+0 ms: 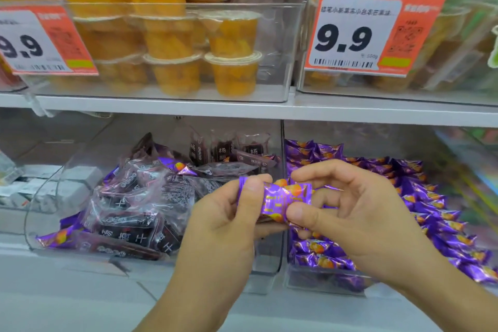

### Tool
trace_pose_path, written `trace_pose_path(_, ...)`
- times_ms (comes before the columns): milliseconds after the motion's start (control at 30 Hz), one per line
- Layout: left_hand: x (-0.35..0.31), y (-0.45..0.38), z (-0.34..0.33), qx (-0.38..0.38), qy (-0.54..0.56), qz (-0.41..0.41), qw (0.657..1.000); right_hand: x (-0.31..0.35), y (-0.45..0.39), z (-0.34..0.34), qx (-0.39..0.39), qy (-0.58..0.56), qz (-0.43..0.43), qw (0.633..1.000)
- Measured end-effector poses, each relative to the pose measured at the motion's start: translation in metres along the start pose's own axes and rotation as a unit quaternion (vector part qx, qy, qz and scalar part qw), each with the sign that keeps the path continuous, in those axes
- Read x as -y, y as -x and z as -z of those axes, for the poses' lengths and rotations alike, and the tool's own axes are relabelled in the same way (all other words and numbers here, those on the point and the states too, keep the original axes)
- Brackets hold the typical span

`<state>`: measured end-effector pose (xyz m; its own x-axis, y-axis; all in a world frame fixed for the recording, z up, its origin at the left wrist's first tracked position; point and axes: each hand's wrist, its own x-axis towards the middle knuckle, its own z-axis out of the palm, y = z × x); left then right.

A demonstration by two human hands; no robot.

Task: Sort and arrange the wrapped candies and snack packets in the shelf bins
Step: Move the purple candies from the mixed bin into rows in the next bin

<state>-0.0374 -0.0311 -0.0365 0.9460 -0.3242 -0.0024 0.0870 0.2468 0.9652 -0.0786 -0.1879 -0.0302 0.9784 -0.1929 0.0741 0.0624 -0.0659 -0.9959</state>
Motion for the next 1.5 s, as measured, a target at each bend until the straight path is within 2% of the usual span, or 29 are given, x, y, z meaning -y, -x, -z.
trace_pose_path(100,-0.002,-0.001,0.0,-0.017,-0.056,-0.061,0.996,-0.002,0.0,0.002,-0.011,0.023,0.021,0.999)
trace_pose_path(200,-0.004,-0.002,0.0,-0.015,-0.058,-0.083,0.995,-0.003,0.0,0.007,0.0,0.03,0.038,0.999)
trace_pose_path(300,-0.001,0.0,-0.001,-0.01,-0.083,-0.109,0.99,-0.002,-0.003,0.014,0.036,0.01,0.053,0.998)
trace_pose_path(400,0.003,-0.002,0.002,-0.034,-0.189,-0.164,0.968,-0.002,-0.005,0.02,0.047,0.03,0.063,0.996)
trace_pose_path(567,0.011,0.001,-0.001,-0.043,-0.217,-0.178,0.959,0.001,0.002,0.016,0.124,0.039,0.08,0.988)
trace_pose_path(667,0.015,0.001,-0.004,-0.048,-0.198,-0.177,0.963,0.0,0.003,0.015,0.067,0.078,0.083,0.991)
trace_pose_path(767,0.014,-0.002,-0.002,-0.016,-0.197,-0.177,0.964,0.002,0.002,0.024,0.068,0.083,0.068,0.992)
trace_pose_path(900,0.019,-0.005,0.005,-0.013,-0.313,-0.201,0.928,0.006,-0.002,0.049,0.037,0.075,0.071,0.994)
trace_pose_path(967,0.026,-0.006,0.01,0.001,-0.367,-0.182,0.912,0.005,-0.005,0.067,0.006,0.084,0.064,0.994)
trace_pose_path(1067,0.041,-0.003,0.014,0.043,-0.393,-0.127,0.91,-0.001,-0.007,0.092,-0.014,0.133,0.037,0.99)
trace_pose_path(1133,0.048,-0.001,0.017,0.059,-0.396,-0.123,0.908,-0.009,-0.007,0.102,0.0,0.211,0.017,0.977)
trace_pose_path(1267,0.055,-0.002,0.021,0.05,-0.364,-0.117,0.923,-0.034,-0.007,0.108,0.049,0.368,-0.022,0.928)
trace_pose_path(1367,0.057,-0.001,0.02,0.046,-0.356,-0.12,0.926,-0.053,-0.005,0.109,0.074,0.398,-0.037,0.914)
trace_pose_path(1500,0.06,-0.002,0.019,0.039,-0.349,-0.121,0.929,-0.061,-0.005,0.105,0.06,0.441,-0.047,0.894)
